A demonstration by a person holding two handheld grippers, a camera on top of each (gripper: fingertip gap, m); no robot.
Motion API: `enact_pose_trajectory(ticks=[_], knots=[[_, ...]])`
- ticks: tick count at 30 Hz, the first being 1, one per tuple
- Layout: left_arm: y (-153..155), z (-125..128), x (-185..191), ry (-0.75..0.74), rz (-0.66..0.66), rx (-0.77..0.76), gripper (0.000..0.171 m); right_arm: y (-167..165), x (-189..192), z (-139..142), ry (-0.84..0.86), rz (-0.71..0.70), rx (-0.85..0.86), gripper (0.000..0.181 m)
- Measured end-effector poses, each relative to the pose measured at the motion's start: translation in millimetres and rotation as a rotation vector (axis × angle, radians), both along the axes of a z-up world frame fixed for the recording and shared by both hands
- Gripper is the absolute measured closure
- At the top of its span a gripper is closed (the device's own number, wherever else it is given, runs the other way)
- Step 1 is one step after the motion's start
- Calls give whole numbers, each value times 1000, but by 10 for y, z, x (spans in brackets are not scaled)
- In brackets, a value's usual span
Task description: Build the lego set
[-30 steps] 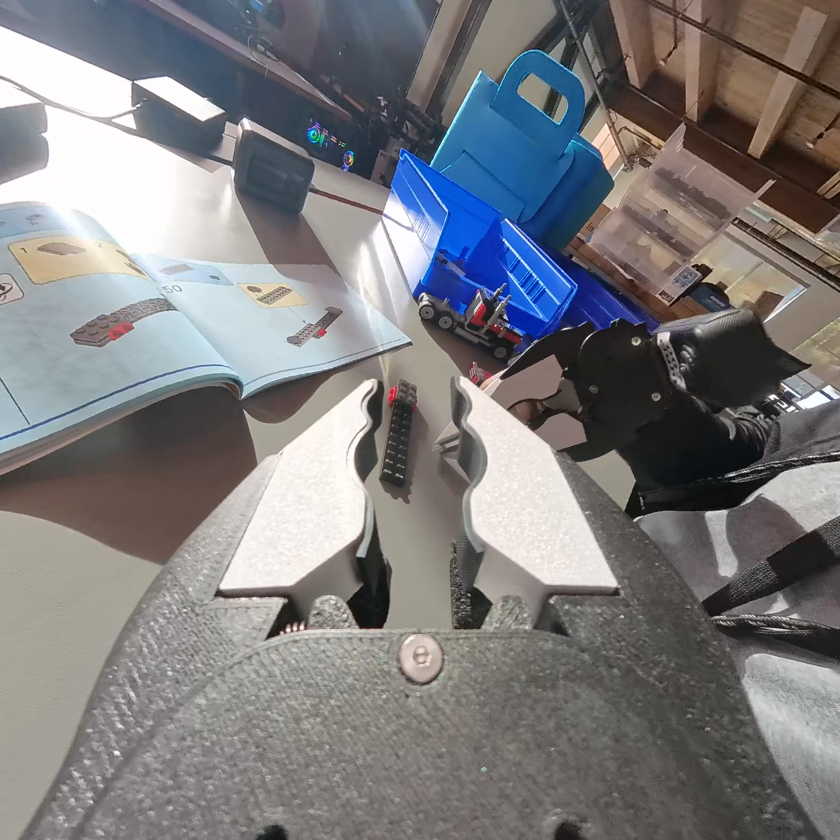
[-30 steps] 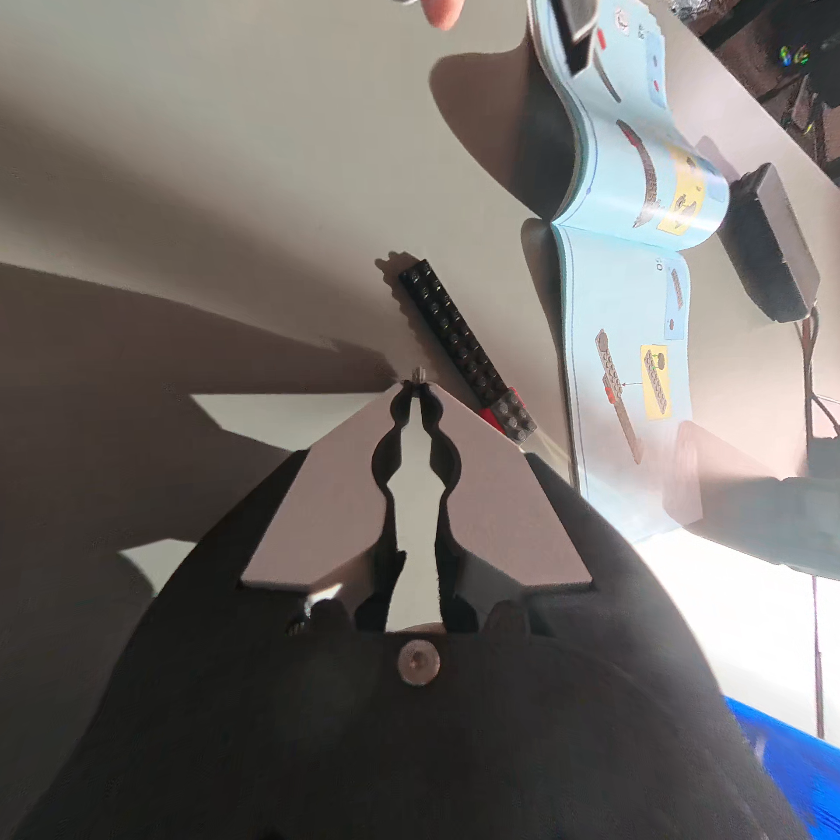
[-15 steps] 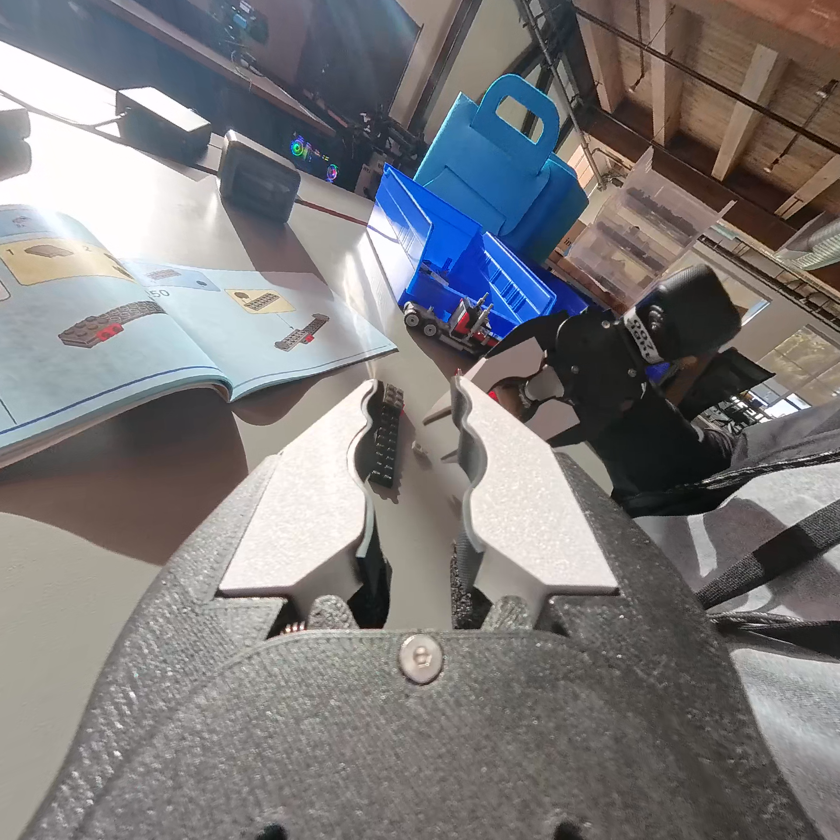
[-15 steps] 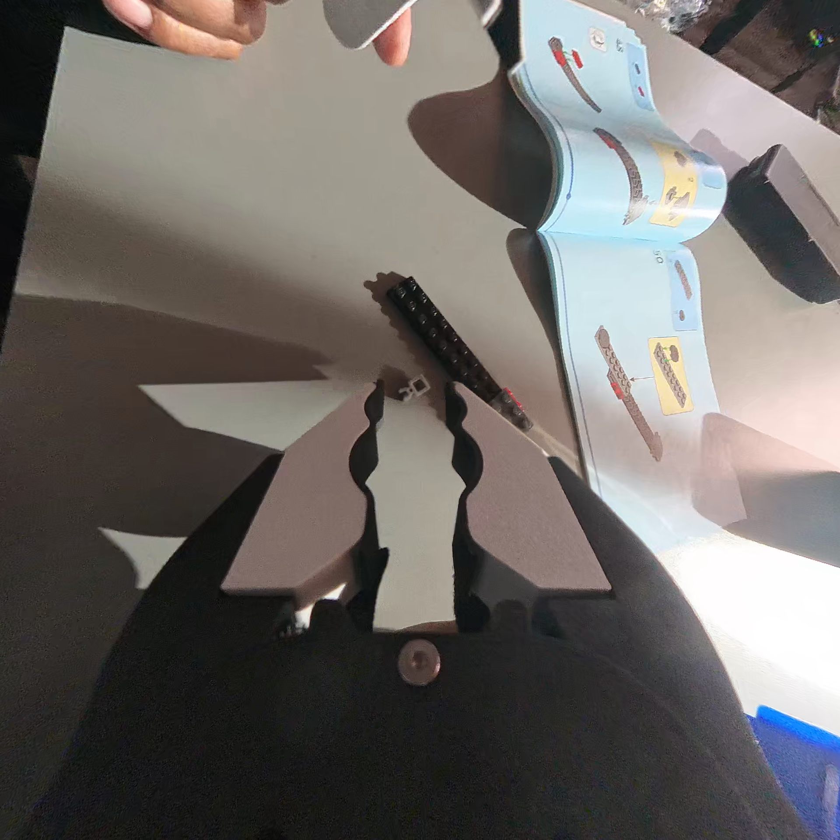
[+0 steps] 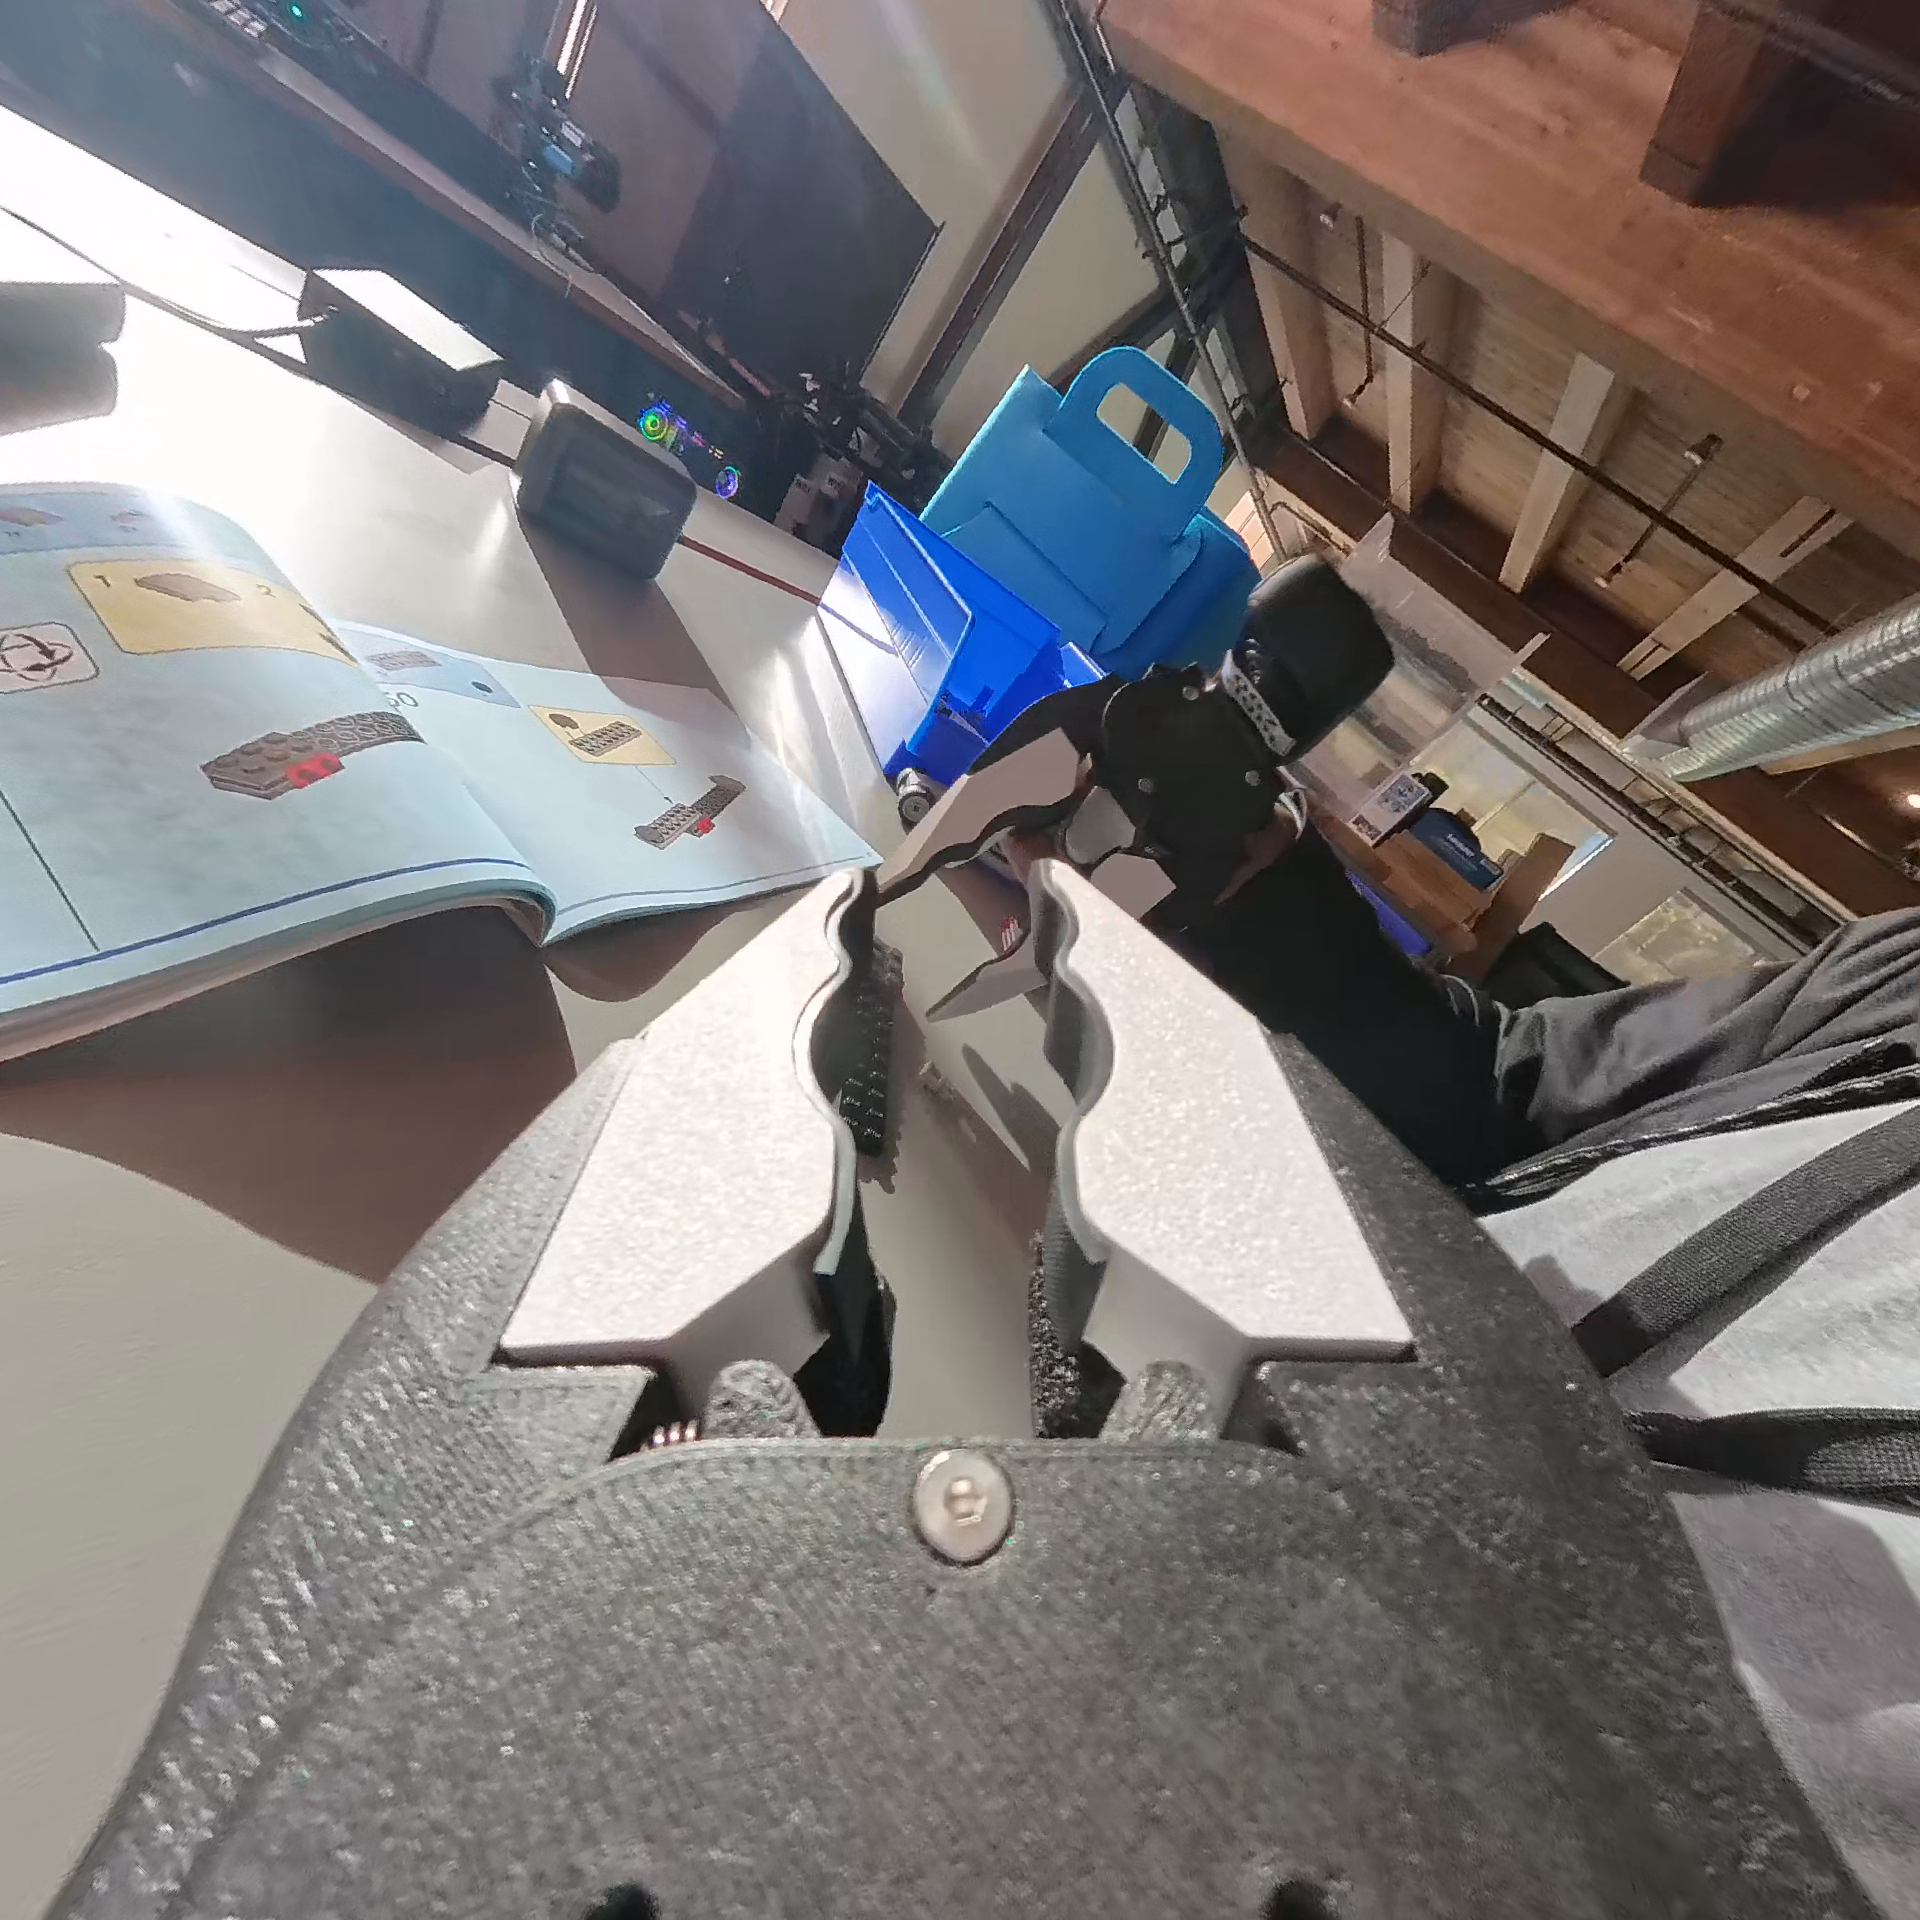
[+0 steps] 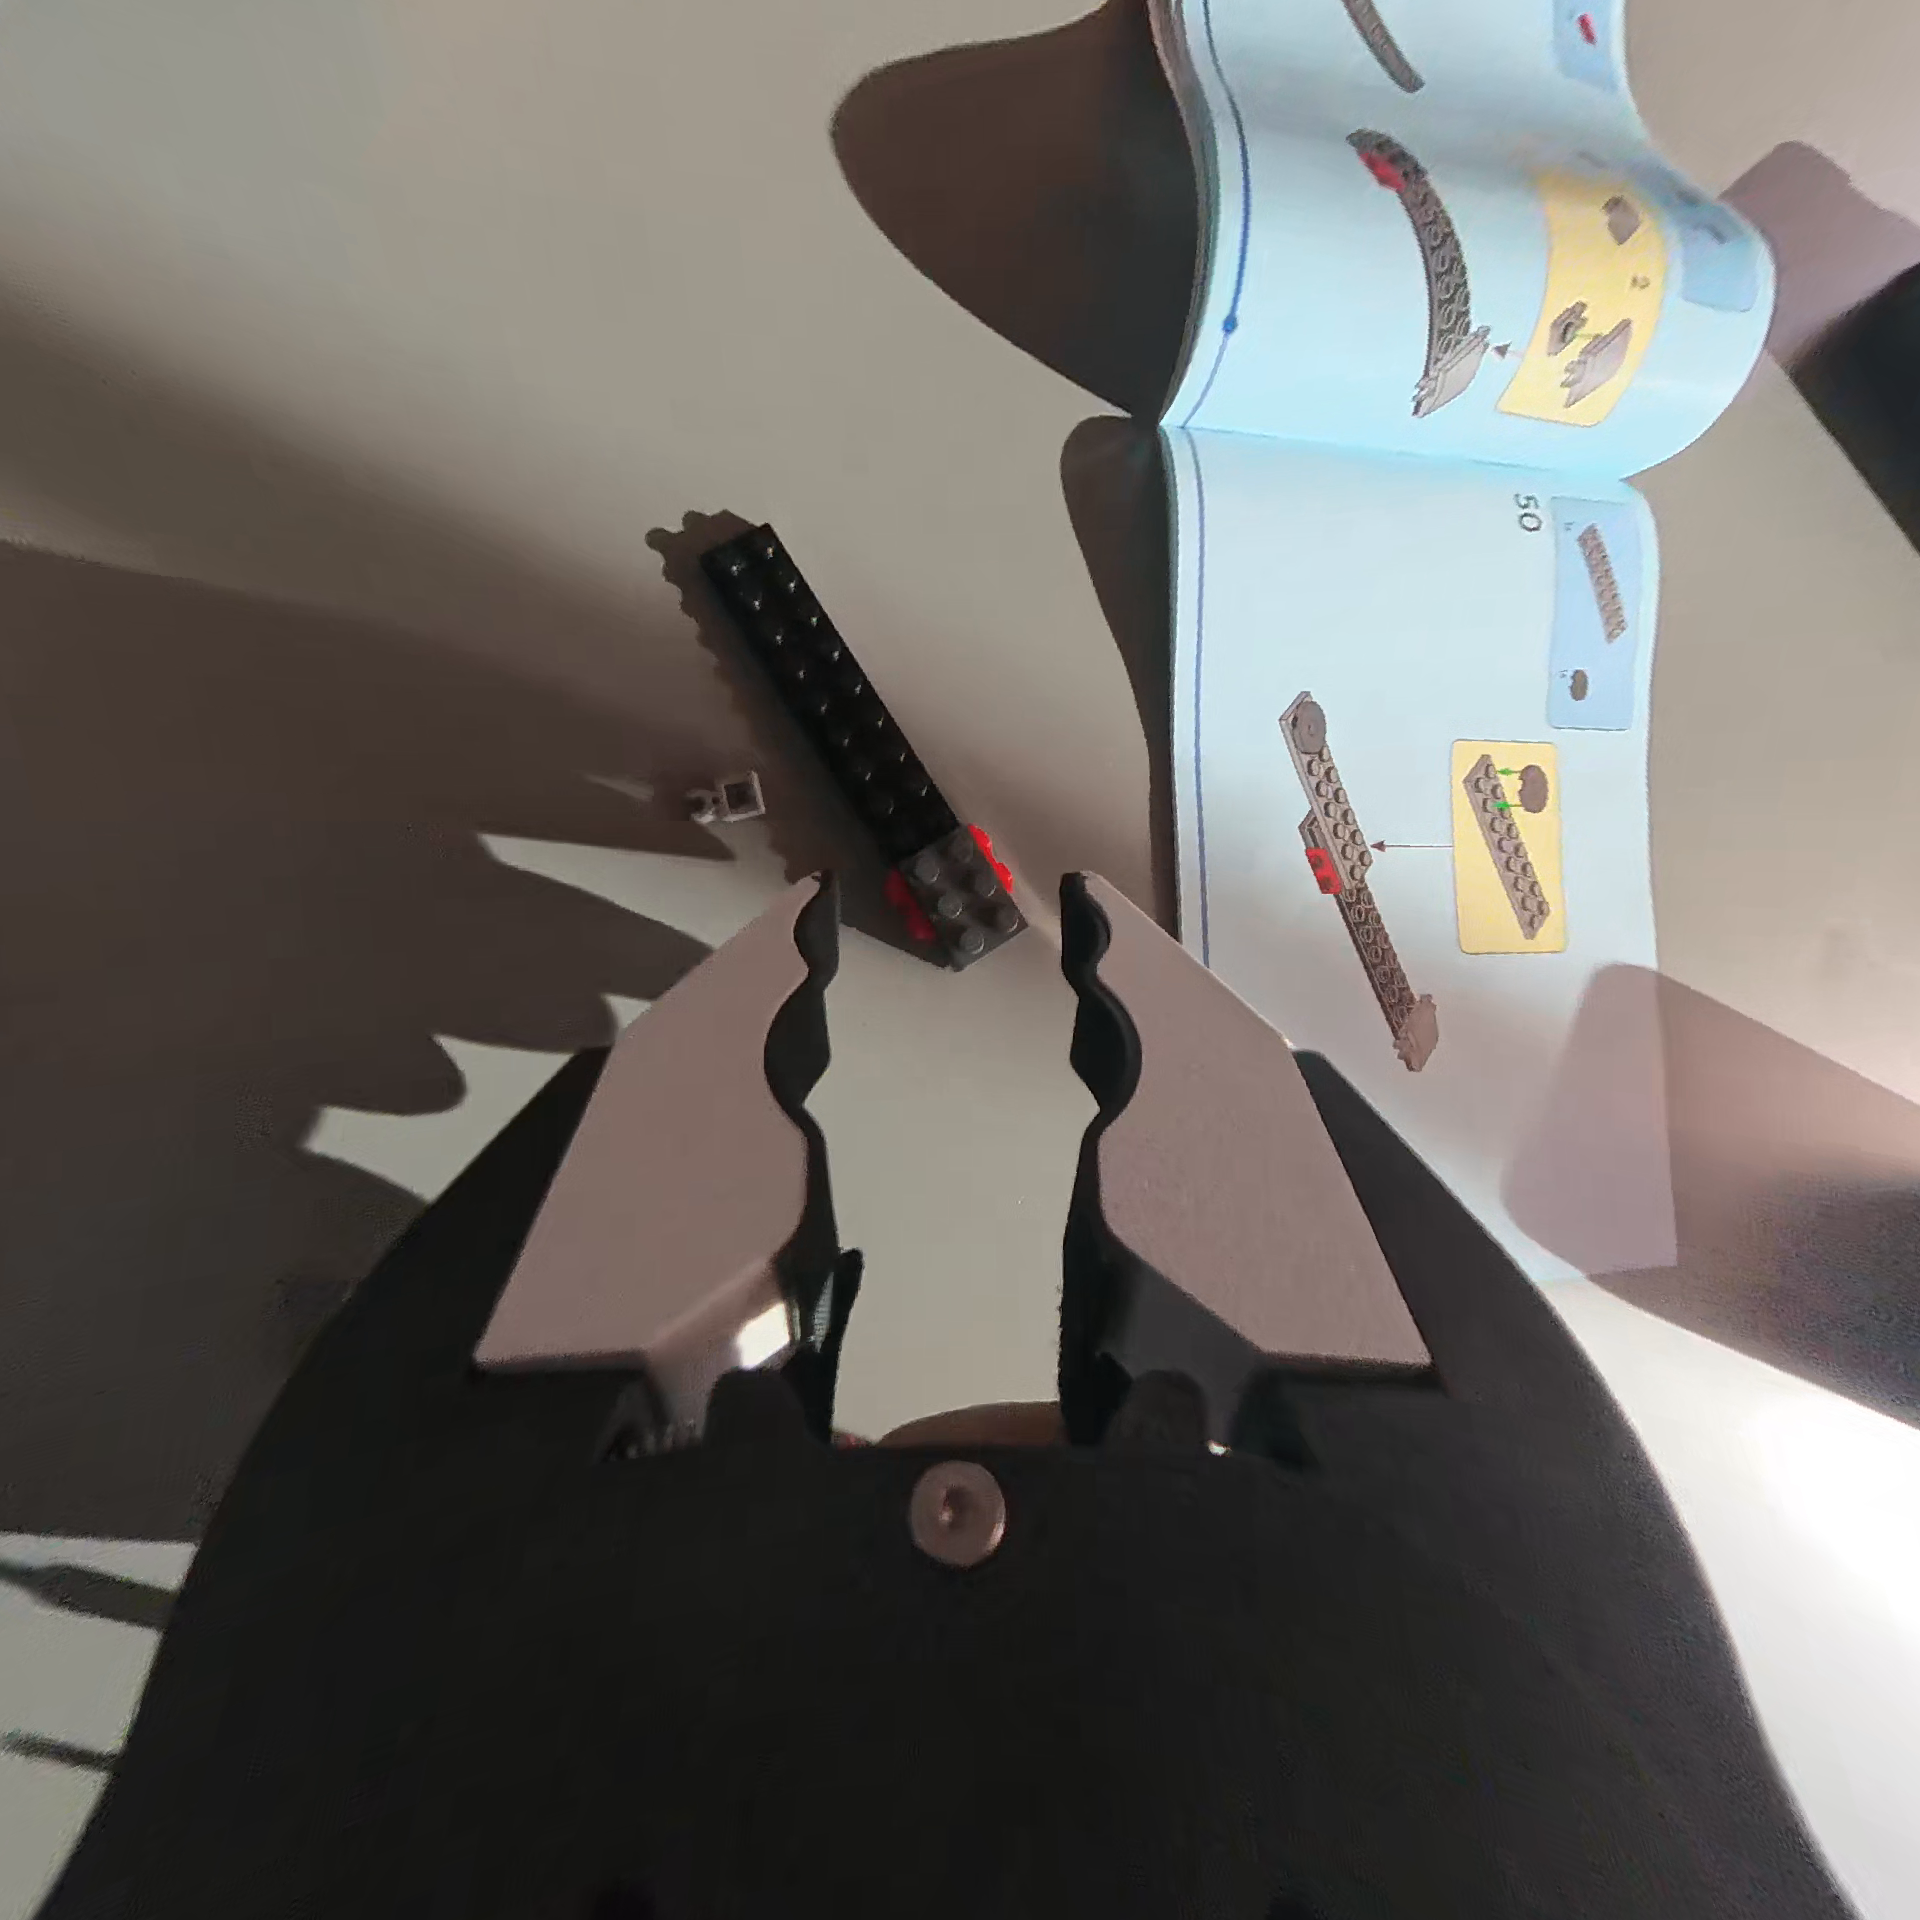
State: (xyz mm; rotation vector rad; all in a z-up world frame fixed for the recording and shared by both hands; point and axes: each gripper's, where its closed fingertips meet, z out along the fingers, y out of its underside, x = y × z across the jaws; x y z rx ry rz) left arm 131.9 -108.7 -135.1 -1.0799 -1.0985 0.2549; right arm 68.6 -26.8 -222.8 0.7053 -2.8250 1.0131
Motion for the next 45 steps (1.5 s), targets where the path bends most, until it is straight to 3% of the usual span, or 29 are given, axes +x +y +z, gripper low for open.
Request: enact_pose_trajectory(ticks=[6,12,17,23,30,36,45], knots=[[-60,-27,-62,-27,15,23,141,-84,22,-69,-57,42,13,133],[-47,-74,-107,-50,22,-8,141,-71,69,-95,-102,26,19,154],[-55,-72,-108,-50,26,-5,141,-1,61,-91,-115,-32,26,156],[-53,-87,-116,-54,40,-27,141,149,-46,-45,-98,-166,2,157],[-54,-163,-186,-101,101,-69,141,387,-220,217,-129,-419,-132,157],[280,-153,-272,-148,52,67,141,437,-147,382,-201,-594,-290,157],[662,-161,-371,-202,3,181,141,298,84,505,-229,-680,-434,157]])
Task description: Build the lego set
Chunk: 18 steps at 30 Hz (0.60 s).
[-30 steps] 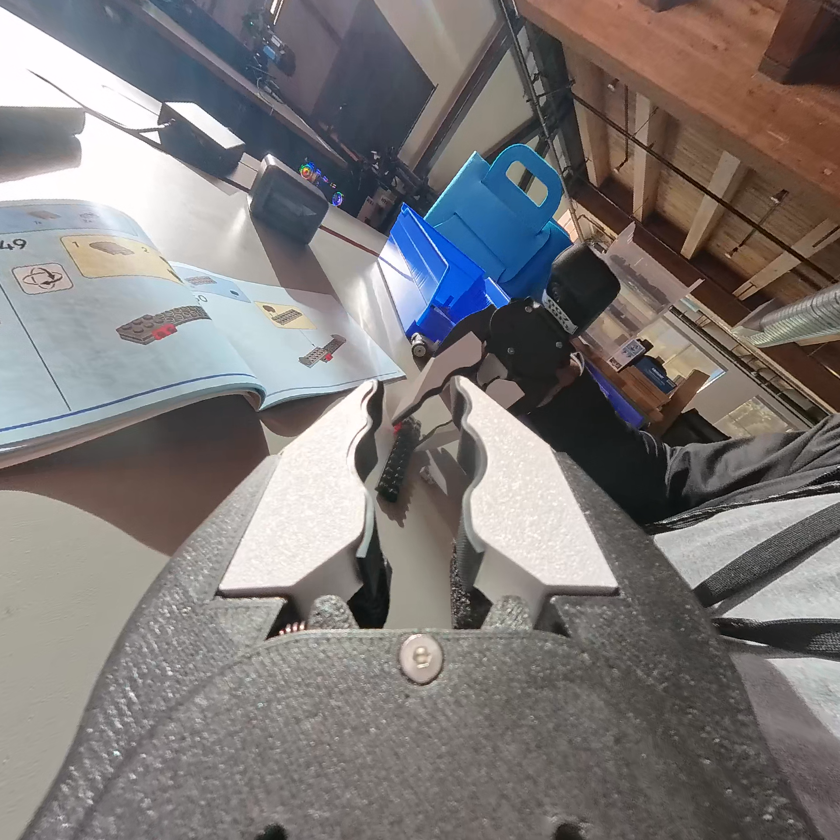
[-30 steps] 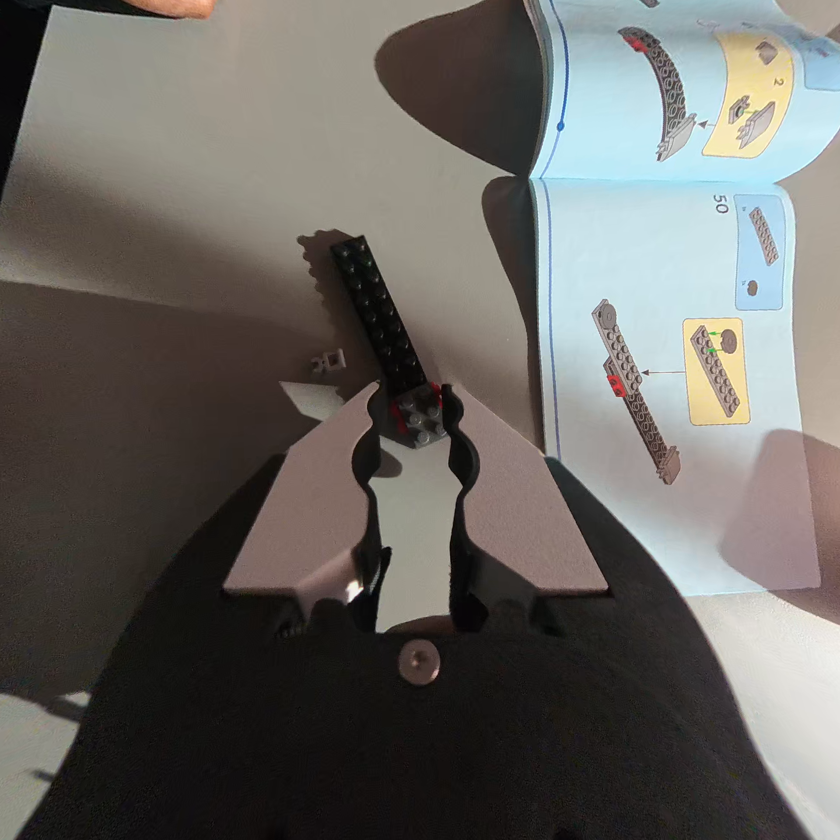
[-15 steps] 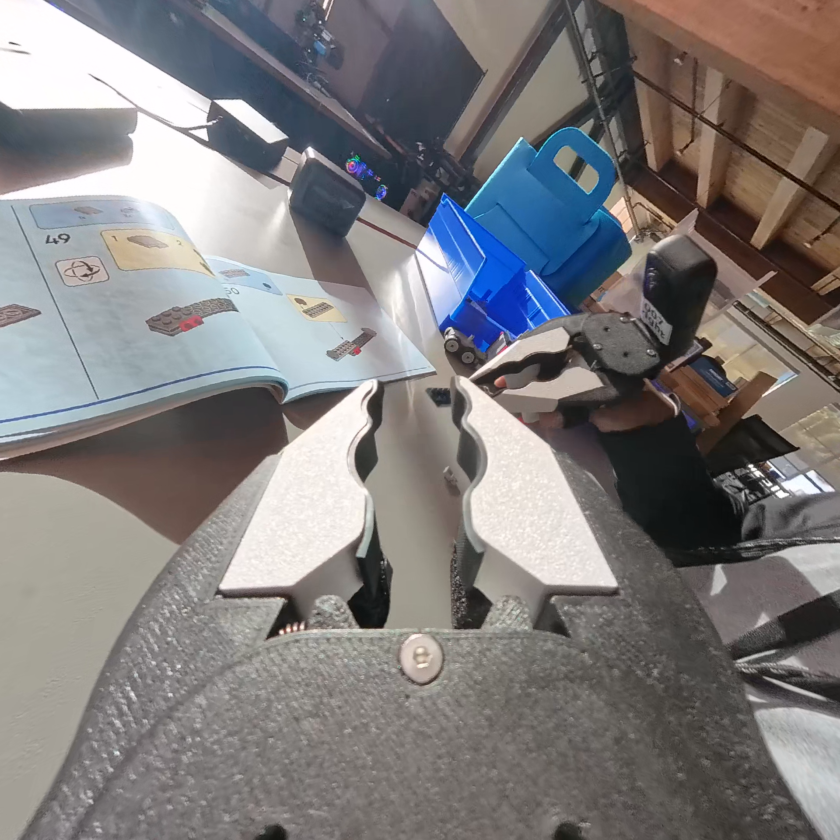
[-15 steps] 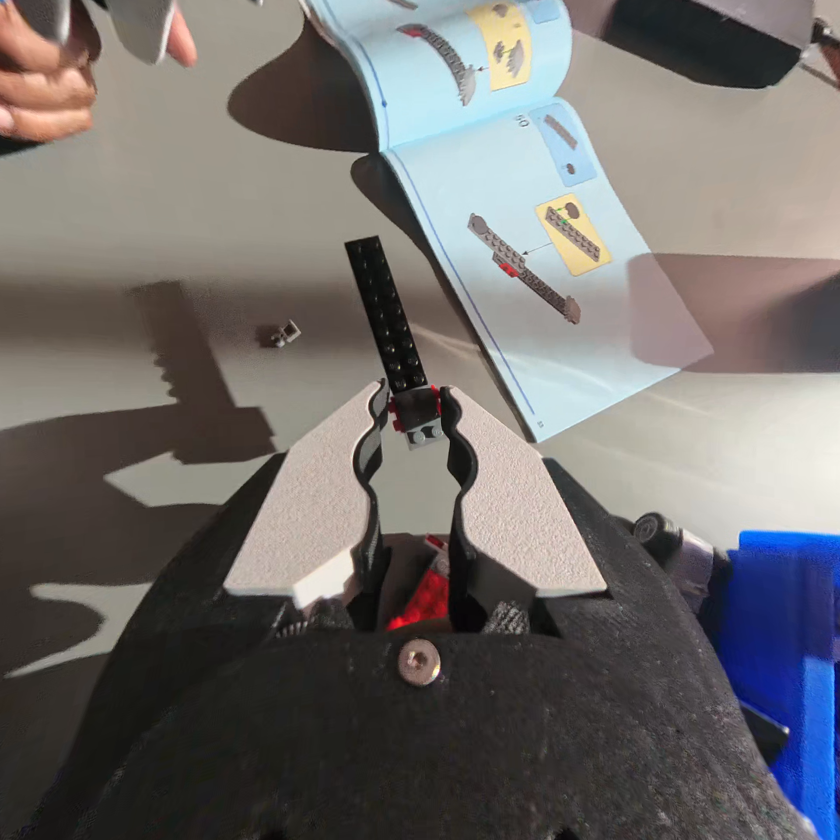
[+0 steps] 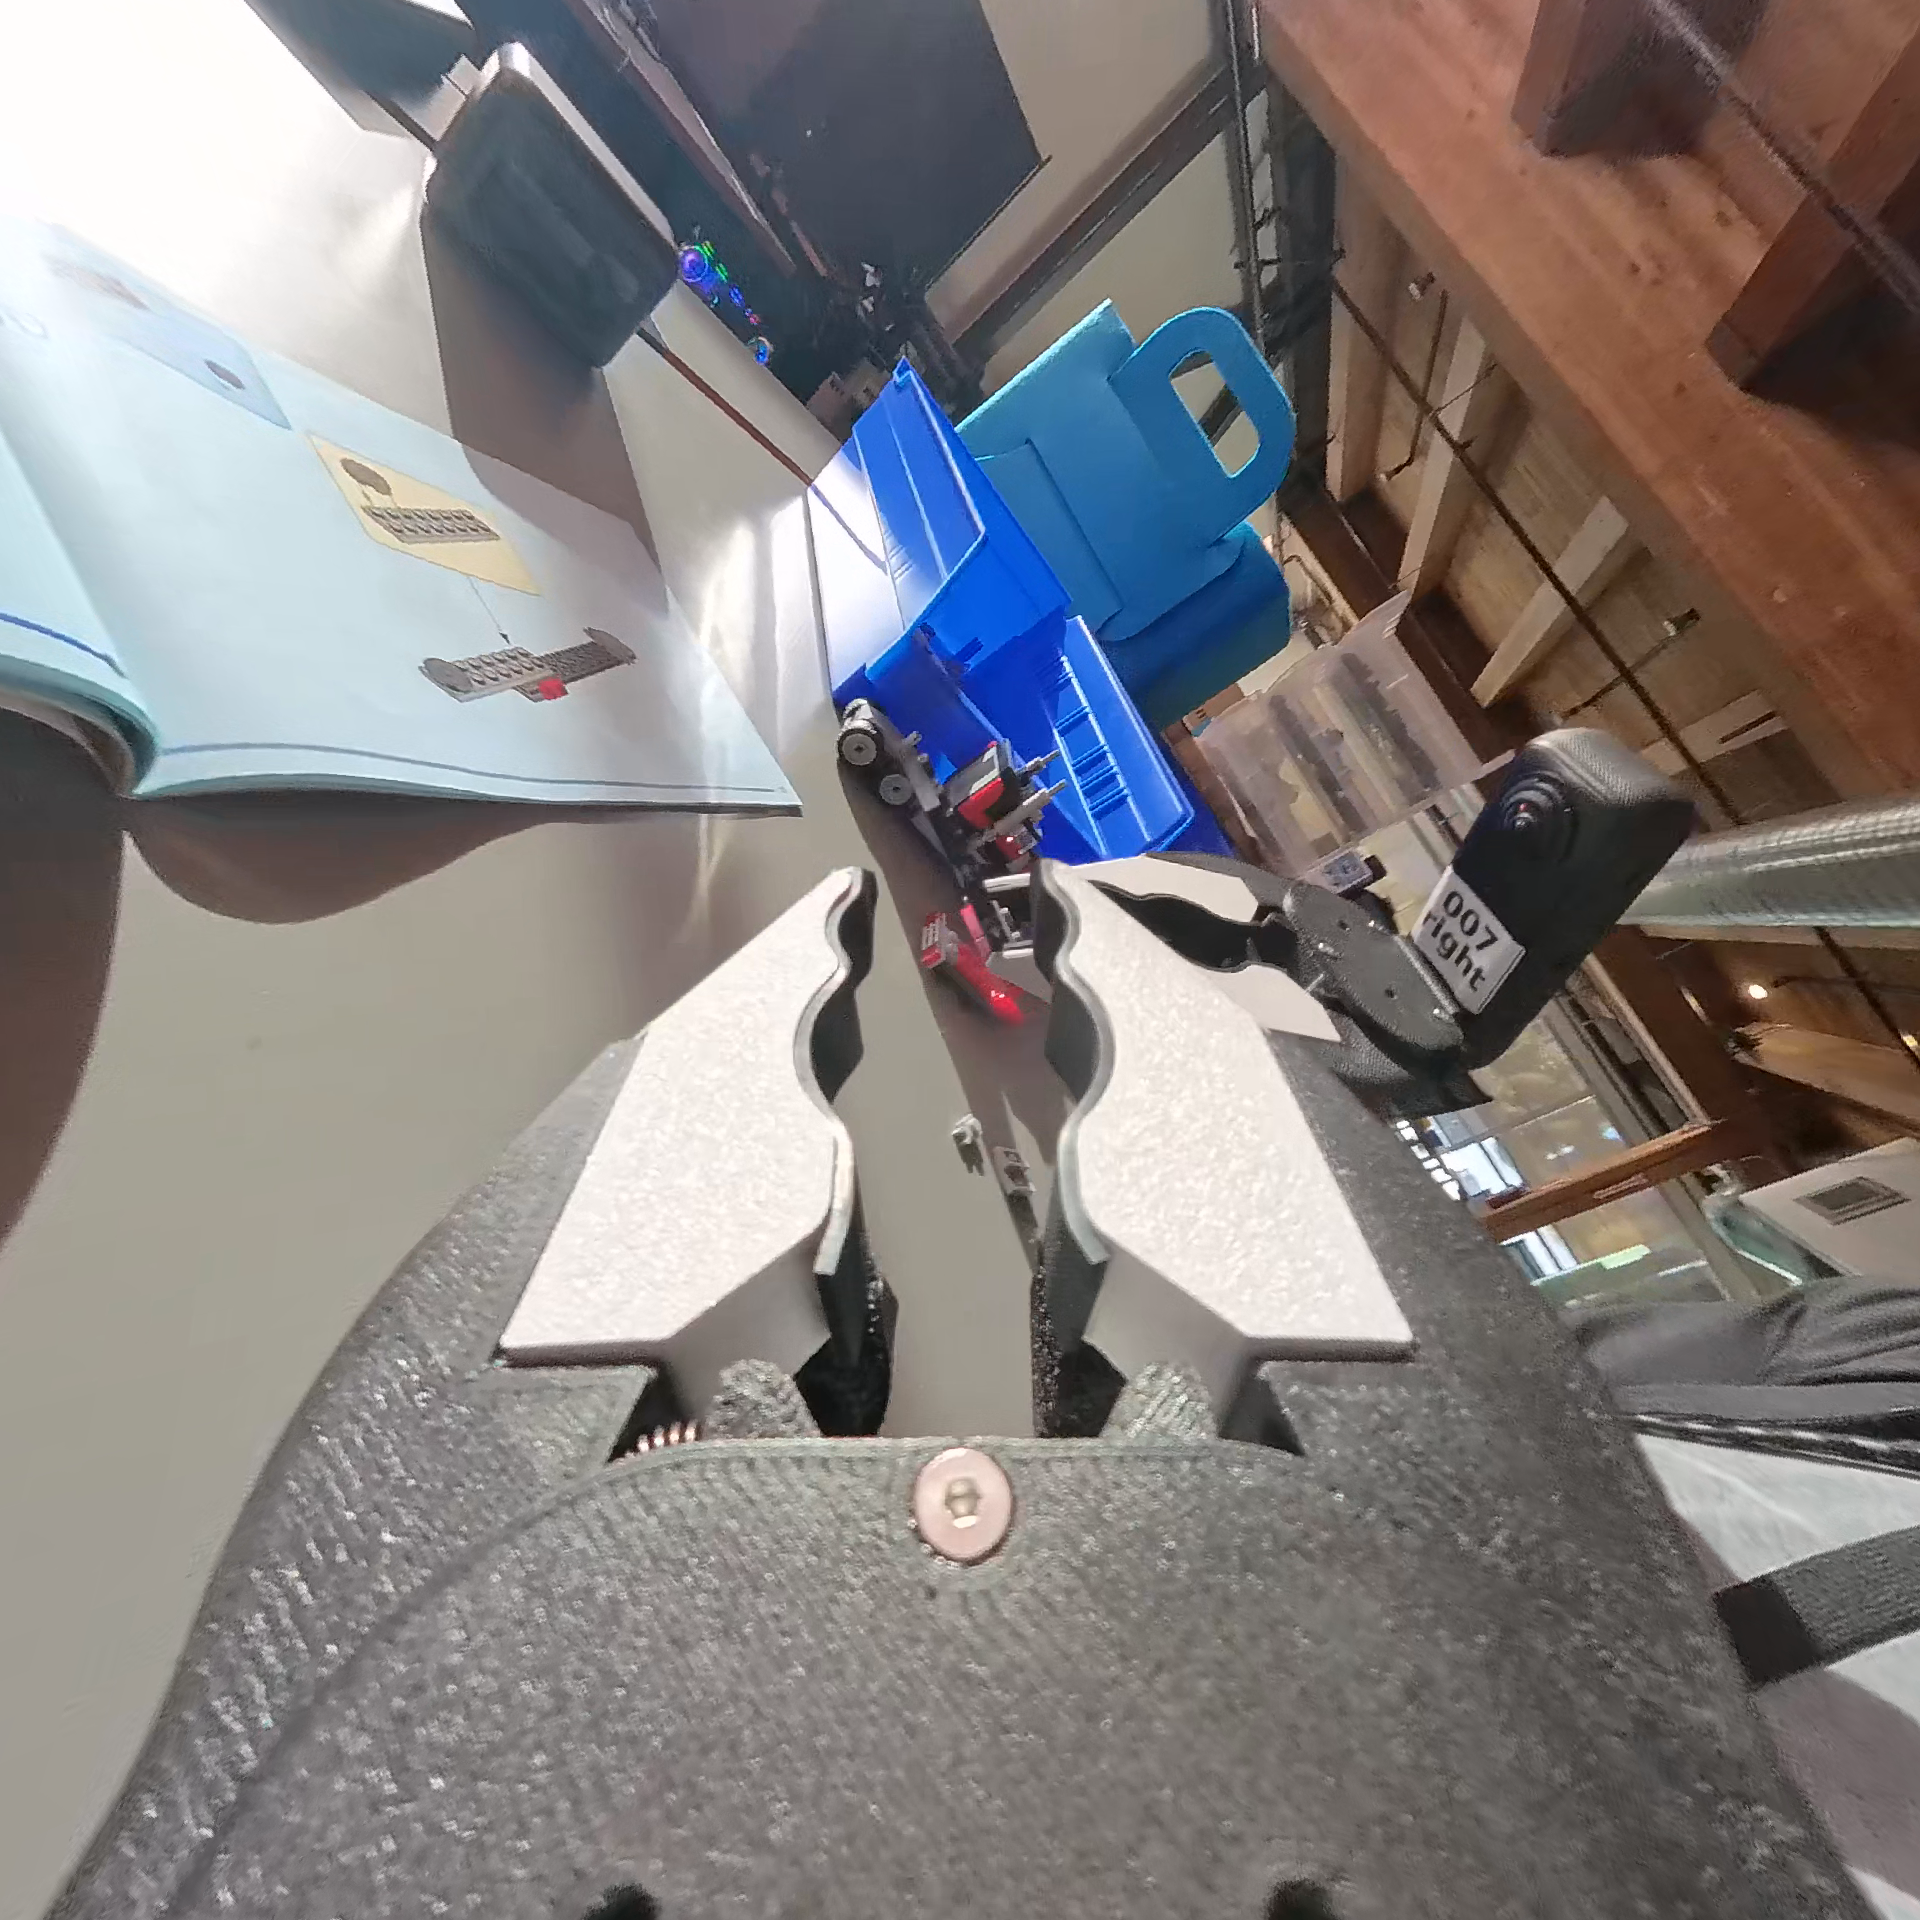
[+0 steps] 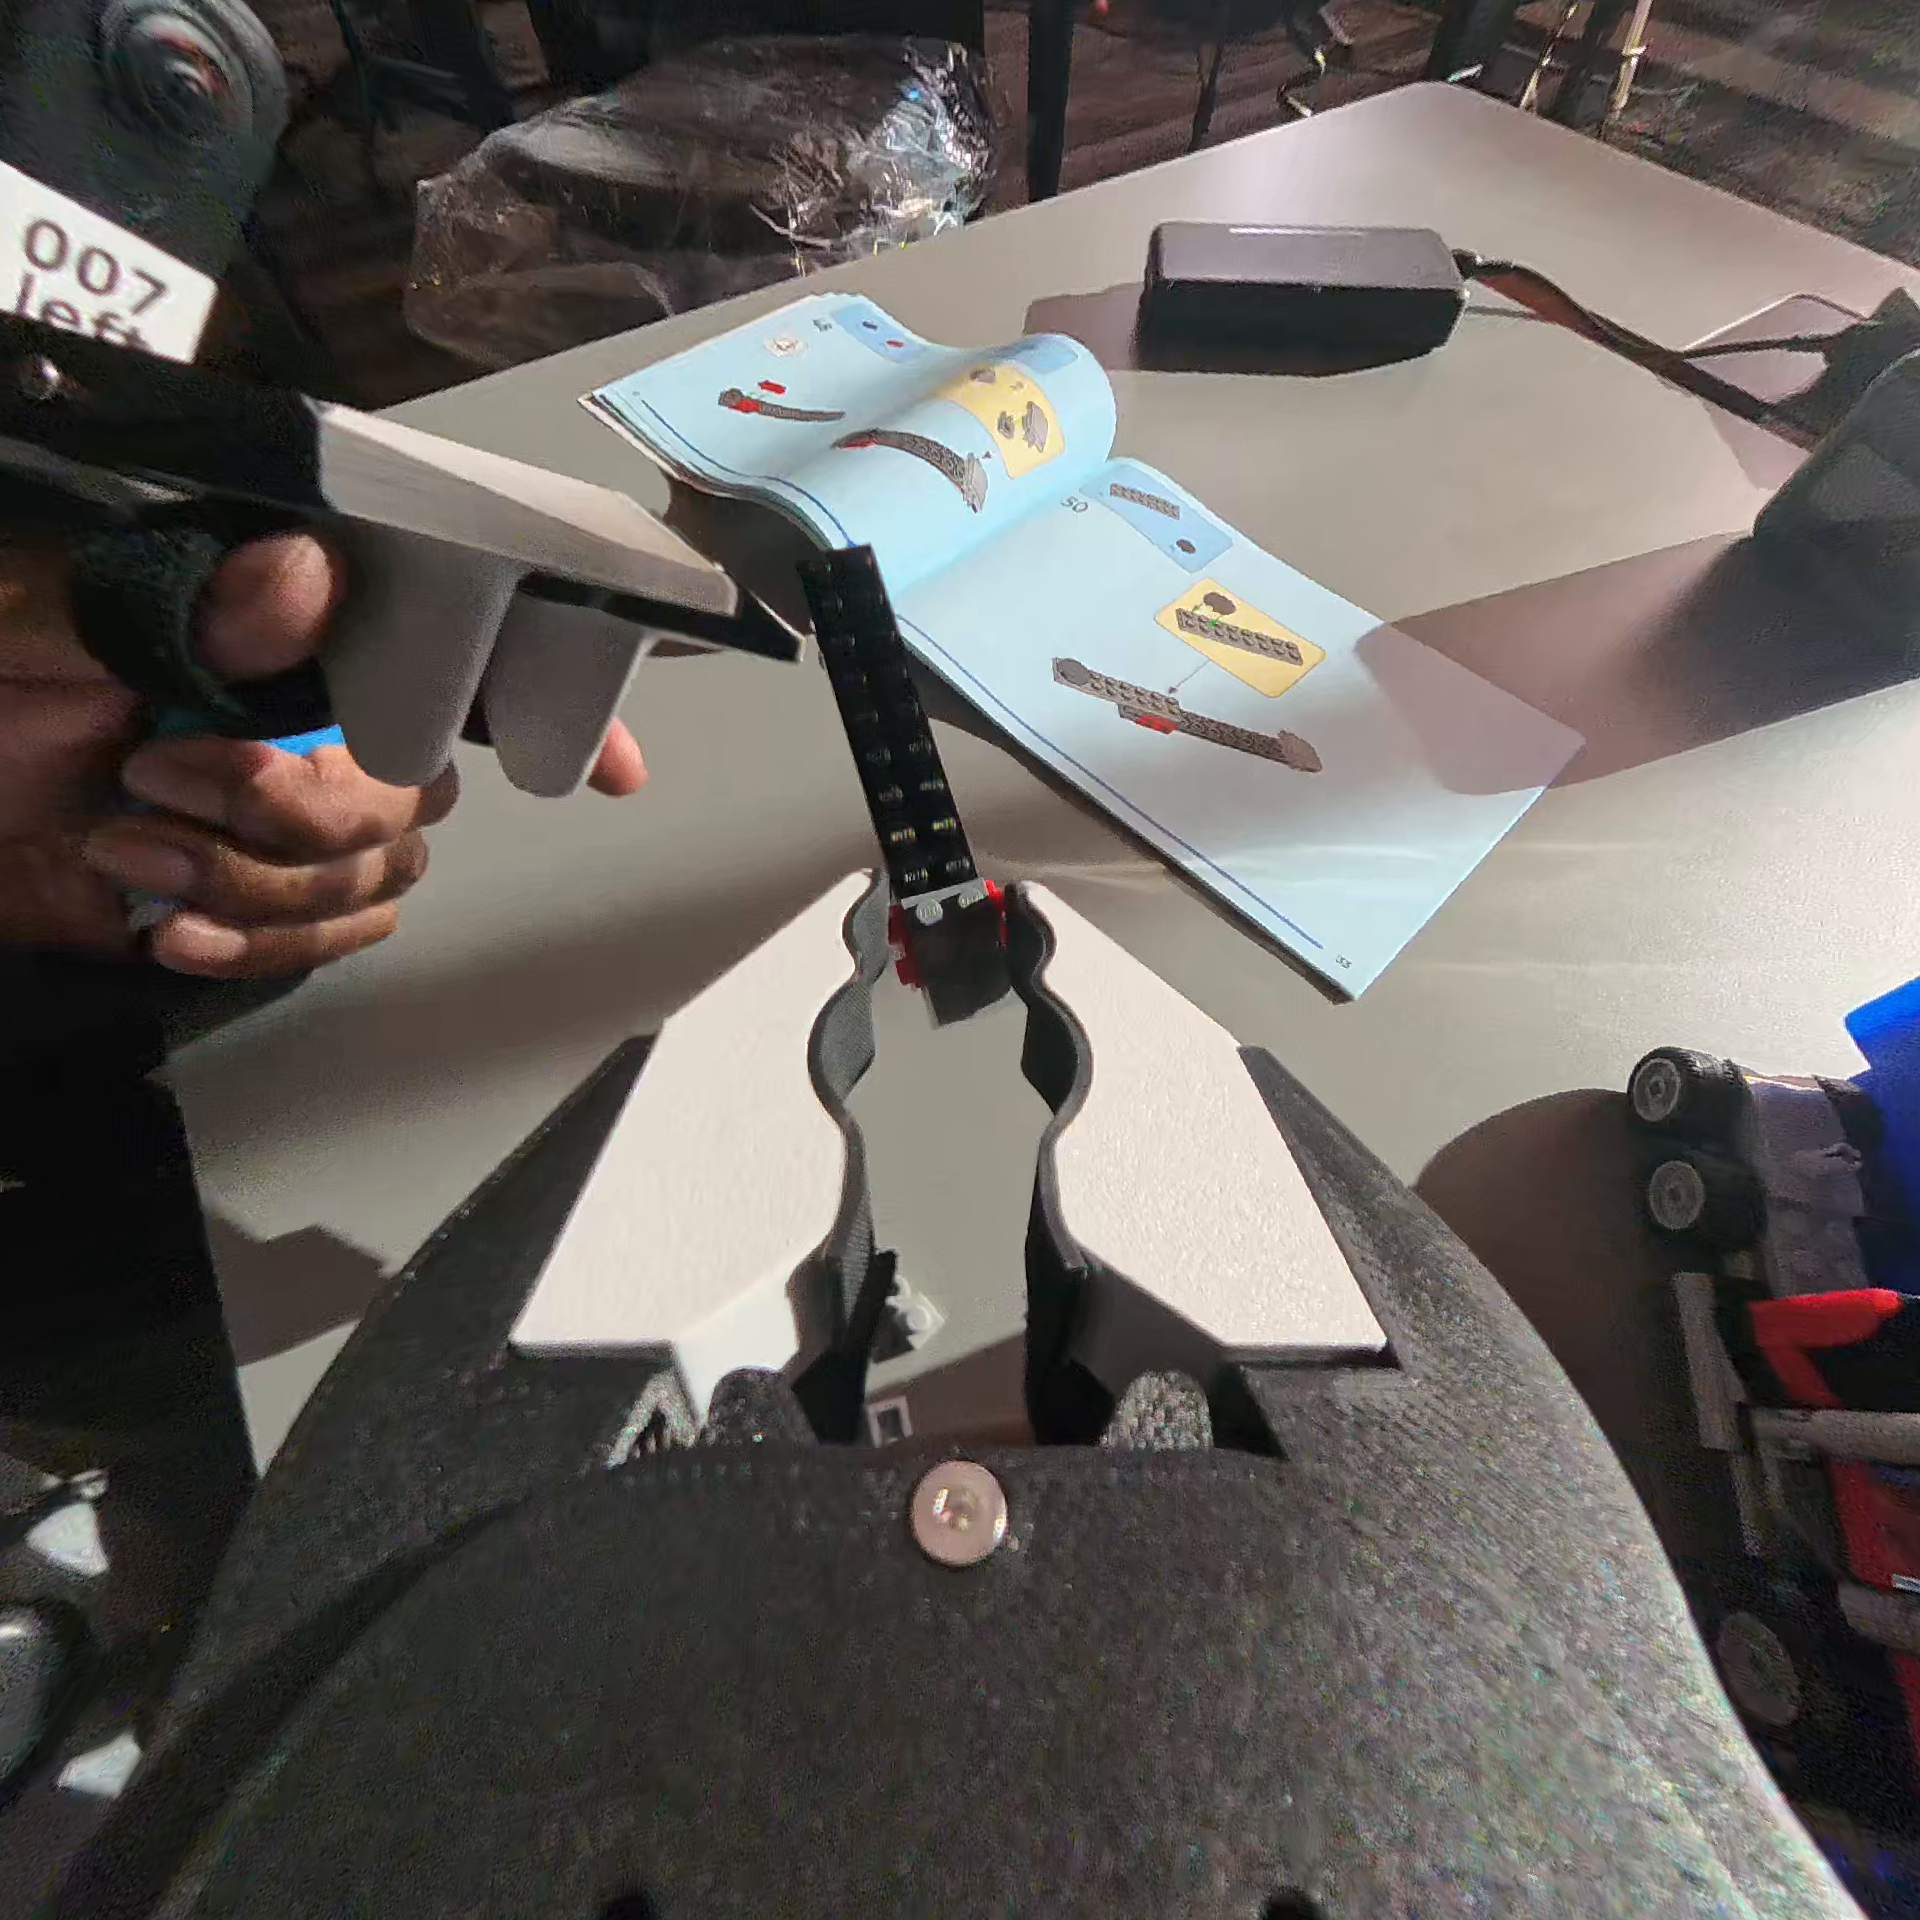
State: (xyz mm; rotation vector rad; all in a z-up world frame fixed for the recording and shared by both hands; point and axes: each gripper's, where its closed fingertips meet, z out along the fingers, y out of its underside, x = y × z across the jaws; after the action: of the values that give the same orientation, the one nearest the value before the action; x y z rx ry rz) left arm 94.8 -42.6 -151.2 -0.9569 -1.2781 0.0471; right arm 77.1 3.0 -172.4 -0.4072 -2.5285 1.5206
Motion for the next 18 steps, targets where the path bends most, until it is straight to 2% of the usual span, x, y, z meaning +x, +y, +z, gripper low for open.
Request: enact_pose_trajectory(ticks=[4,11,14,18], knots=[[23,58,17,20,-3,68,141,-82,75,38,-1,-27,-53,158],[15,131,66,66,6,95,142,-175,221,48,21,-44,-86,157],[14,154,76,91,22,75,165,-194,247,79,38,-61,-112,158],[-3,174,76,114,48,56,166,-220,289,83,40,-61,-129,158]])
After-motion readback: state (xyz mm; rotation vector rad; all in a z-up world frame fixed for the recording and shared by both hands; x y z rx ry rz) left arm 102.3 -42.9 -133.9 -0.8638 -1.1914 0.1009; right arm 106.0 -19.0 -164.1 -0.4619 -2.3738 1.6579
